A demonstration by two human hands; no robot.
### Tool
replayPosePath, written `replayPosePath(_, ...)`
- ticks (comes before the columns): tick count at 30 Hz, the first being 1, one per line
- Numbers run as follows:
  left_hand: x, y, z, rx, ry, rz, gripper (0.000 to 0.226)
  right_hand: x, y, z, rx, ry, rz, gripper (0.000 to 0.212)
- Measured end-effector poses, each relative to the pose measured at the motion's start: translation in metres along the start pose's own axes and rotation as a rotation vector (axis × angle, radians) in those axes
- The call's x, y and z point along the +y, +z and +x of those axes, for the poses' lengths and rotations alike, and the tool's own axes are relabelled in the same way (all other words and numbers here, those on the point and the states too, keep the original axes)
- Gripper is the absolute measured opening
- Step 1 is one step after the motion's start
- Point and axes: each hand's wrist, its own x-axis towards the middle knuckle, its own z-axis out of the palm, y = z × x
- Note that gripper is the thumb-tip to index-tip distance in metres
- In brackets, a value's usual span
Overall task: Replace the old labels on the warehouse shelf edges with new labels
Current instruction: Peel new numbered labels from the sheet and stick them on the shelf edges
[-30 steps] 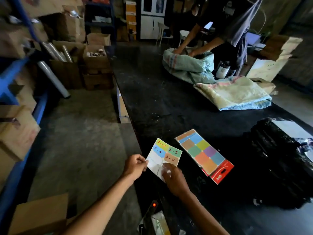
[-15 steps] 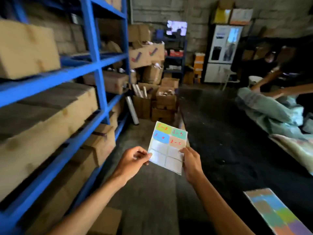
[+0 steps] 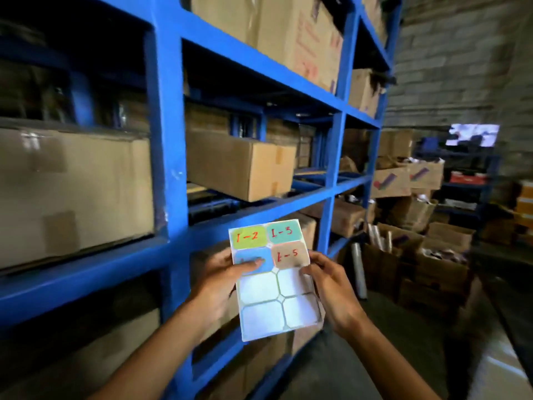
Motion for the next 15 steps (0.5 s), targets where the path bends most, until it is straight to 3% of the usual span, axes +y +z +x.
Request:
replayPosePath(3,0.025,-0.032,-0.002,0.110,0.101,0.111,0.030,-0.014,0.040,0.013,-0.071,-0.201,-0.164,0.027)
replayPosePath(6,0.051,-0.055,-0.006,0.159,0.182,0.189,0.025,-0.030,0.075,0.028,0.040,-0.463,-0.426,0.039)
replayPosePath(9,0.073,-0.068,-0.009,0.176,0.221,0.220,0.021,-0.057,0.110,0.037,-0.006,-0.704,-0.530,0.038)
replayPosePath(15,0.113,-0.083,-0.003,0.146,0.312,0.322,0.026,-0.088,0.158,0.062,-0.072,-0.818,-0.617,0.036)
